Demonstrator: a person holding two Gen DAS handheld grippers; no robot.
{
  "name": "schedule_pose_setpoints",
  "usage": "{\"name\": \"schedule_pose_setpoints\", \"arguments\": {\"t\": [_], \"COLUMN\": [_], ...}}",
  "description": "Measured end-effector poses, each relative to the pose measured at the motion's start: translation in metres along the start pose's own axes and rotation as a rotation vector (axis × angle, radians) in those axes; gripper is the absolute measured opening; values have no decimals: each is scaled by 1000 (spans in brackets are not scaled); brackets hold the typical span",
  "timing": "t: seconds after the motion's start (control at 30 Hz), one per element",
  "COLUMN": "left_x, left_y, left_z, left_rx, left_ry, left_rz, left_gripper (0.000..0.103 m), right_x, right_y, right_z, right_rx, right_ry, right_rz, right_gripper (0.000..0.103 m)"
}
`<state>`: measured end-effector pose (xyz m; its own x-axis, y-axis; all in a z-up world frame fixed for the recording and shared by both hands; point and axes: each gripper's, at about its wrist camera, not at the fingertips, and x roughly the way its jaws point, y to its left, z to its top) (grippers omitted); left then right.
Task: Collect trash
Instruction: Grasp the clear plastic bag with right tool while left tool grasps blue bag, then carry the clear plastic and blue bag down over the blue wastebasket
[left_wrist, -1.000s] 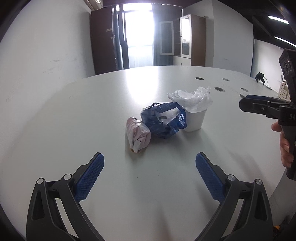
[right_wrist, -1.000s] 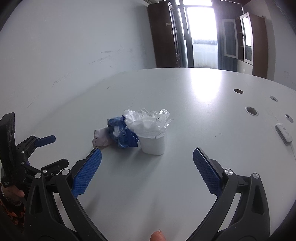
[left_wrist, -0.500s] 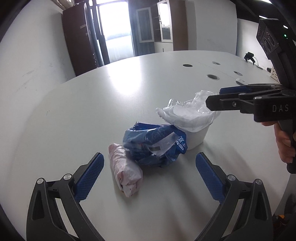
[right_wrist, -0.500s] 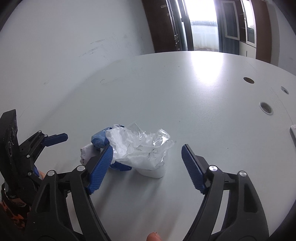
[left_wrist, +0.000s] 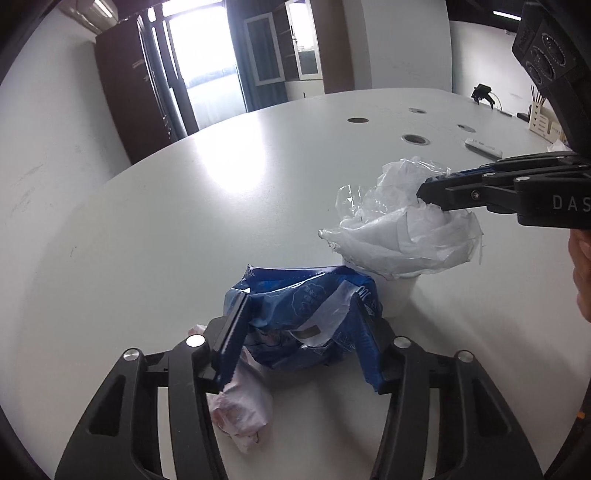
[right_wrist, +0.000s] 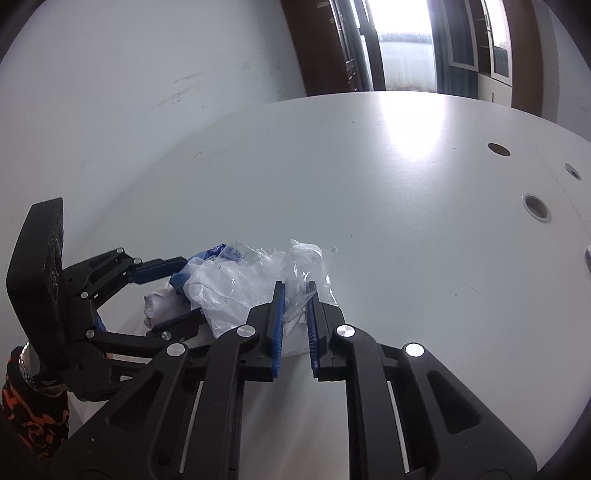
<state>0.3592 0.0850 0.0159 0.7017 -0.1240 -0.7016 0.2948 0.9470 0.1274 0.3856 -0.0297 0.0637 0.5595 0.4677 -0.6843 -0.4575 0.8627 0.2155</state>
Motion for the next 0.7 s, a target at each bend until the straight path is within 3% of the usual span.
{"name": "schedule_pose_setpoints", "arguments": {"t": [0.03, 0.13, 0.23, 0.43, 0.6, 0.7], "left_x": [-6, -21, -42, -91, -116, -130], "left_y": [0, 4, 13, 20, 11, 7], "left_z": [-1, -4, -8, -23, -40, -59], "left_rx": [-8, -54, -132, -318, -414, -478], "left_ry": [-17, -68, -127, -215, -217, -223], "left_rz": [-7, 23, 19, -85, -80, -115], "left_gripper": [36, 32, 30, 30, 30, 29], "right_x": [-4, -19, -36, -68, -84, -96], "right_y": [-1, -4, -6, 2, 12, 17], "right_z": [-1, -3, -4, -17, -37, -55], "right_rx": [10, 42, 63, 38, 7, -5], "right_ry": [-20, -78, -128, -177, -175, -179], "right_rz": [0, 1, 15, 10, 0, 2], "right_gripper": [9, 9, 9, 9, 9, 9]}}
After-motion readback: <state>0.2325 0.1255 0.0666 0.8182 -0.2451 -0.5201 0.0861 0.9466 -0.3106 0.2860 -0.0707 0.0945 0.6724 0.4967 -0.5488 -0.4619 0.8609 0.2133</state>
